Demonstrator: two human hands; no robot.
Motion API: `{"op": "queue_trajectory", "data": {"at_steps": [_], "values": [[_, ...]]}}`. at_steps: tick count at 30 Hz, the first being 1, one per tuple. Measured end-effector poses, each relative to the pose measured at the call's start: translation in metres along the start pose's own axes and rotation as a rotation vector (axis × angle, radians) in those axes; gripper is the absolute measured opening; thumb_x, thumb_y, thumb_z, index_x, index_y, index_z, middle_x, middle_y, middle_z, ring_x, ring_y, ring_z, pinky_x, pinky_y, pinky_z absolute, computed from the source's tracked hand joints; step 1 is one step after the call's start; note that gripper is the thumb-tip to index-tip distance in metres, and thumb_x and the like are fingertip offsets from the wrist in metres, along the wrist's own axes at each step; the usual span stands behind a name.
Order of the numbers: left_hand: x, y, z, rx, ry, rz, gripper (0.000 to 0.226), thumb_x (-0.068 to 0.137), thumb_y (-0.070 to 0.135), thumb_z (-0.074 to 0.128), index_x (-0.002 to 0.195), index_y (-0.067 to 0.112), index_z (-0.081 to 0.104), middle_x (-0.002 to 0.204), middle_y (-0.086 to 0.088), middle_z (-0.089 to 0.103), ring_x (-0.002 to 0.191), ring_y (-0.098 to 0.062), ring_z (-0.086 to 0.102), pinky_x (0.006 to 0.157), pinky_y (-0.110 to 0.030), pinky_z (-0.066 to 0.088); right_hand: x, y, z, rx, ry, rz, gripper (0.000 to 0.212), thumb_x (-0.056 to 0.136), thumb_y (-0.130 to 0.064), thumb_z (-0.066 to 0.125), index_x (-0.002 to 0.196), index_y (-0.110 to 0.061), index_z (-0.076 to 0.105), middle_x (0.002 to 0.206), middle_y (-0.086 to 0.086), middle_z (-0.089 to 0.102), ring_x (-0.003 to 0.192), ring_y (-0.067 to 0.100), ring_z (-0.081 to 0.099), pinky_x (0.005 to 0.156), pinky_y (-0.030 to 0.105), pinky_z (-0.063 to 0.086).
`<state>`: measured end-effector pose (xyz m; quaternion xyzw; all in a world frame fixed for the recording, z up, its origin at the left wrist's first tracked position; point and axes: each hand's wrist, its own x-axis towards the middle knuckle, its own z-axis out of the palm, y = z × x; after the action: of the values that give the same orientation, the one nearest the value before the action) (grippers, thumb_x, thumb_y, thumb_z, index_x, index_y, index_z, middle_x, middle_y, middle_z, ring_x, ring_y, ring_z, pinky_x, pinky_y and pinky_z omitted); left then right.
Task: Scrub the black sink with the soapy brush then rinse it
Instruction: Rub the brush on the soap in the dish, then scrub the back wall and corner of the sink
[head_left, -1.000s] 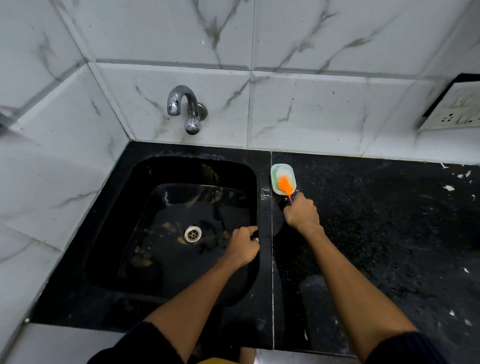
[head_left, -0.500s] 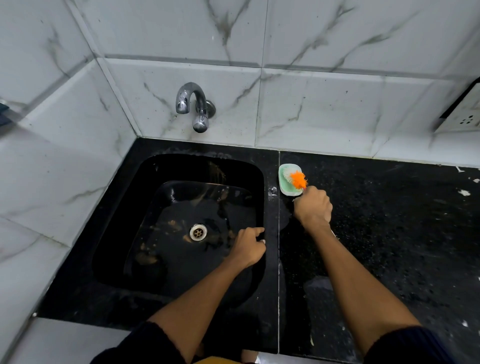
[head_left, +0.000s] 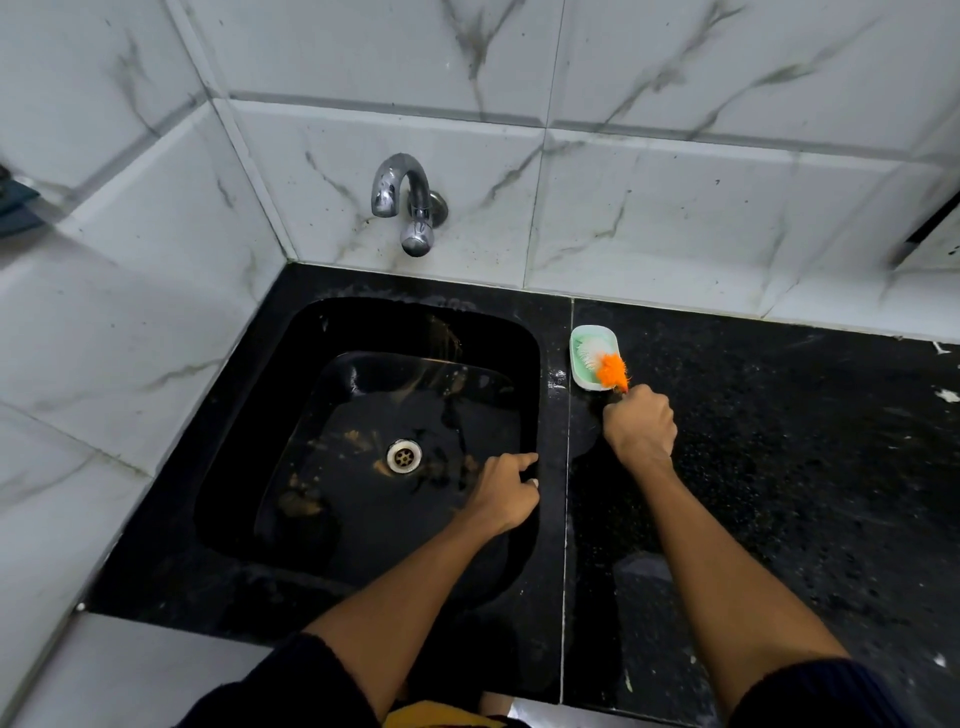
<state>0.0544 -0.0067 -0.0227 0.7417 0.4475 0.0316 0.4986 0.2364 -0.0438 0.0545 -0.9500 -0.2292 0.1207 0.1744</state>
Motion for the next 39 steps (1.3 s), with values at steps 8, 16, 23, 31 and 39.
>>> {"op": "queue_trajectory", "data": {"at_steps": [8,16,23,31,39], "values": [[-0.014,-0.016,-0.006,-0.032,-0.004,-0.003,0.049,0.098,0.011,0.059,0.146,0.015,0.053,0.106,-0.005,0.069,0.081,-0.007,0.062,0.083,-0.026,0.053,-0.009,-0.002,-0.003,0.091,0.055,0.016,0.025,0.088,-0.019,0.048,0.098,-0.004,0.064,0.099,0.021,0.064,0.091,0.039,0.061,0.075,0.04,0.048],[-0.066,-0.076,-0.026,0.018,-0.034,-0.093,0.043,0.098,0.012,0.06,0.141,0.015,0.06,0.141,-0.008,0.062,0.131,-0.018,0.057,0.107,-0.02,0.043,-0.063,0.008,0.014,-0.037,-0.062,-0.212,0.026,0.095,-0.028,0.047,0.095,-0.011,0.066,0.096,0.021,0.065,0.089,0.042,0.06,0.071,0.04,0.046],[-0.11,-0.129,-0.04,0.124,-0.031,-0.213,0.05,0.087,0.032,0.053,0.134,0.021,0.065,0.136,-0.005,0.066,0.129,-0.02,0.059,0.112,-0.032,0.046,-0.085,0.001,-0.01,-0.545,-0.099,-0.578,0.02,0.086,-0.021,0.053,0.097,-0.012,0.066,0.093,0.014,0.066,0.088,0.036,0.065,0.067,0.035,0.046],[-0.122,-0.126,-0.047,0.14,0.018,-0.176,0.045,0.093,0.025,0.058,0.138,0.021,0.062,0.139,-0.009,0.063,0.129,-0.025,0.058,0.11,-0.037,0.047,-0.09,-0.046,-0.029,-0.994,-0.165,-0.92,0.024,0.095,-0.016,0.043,0.104,-0.02,0.064,0.103,0.003,0.066,0.094,0.028,0.066,0.066,0.034,0.044],[-0.131,-0.123,-0.055,0.244,0.088,-0.144,0.047,0.095,0.025,0.057,0.14,0.017,0.058,0.139,-0.009,0.062,0.126,-0.03,0.059,0.102,-0.04,0.051,-0.125,-0.059,-0.013,-1.225,-0.3,-1.325,0.025,0.095,-0.017,0.045,0.095,-0.025,0.068,0.097,-0.003,0.069,0.089,0.02,0.068,0.057,0.028,0.035]]}}
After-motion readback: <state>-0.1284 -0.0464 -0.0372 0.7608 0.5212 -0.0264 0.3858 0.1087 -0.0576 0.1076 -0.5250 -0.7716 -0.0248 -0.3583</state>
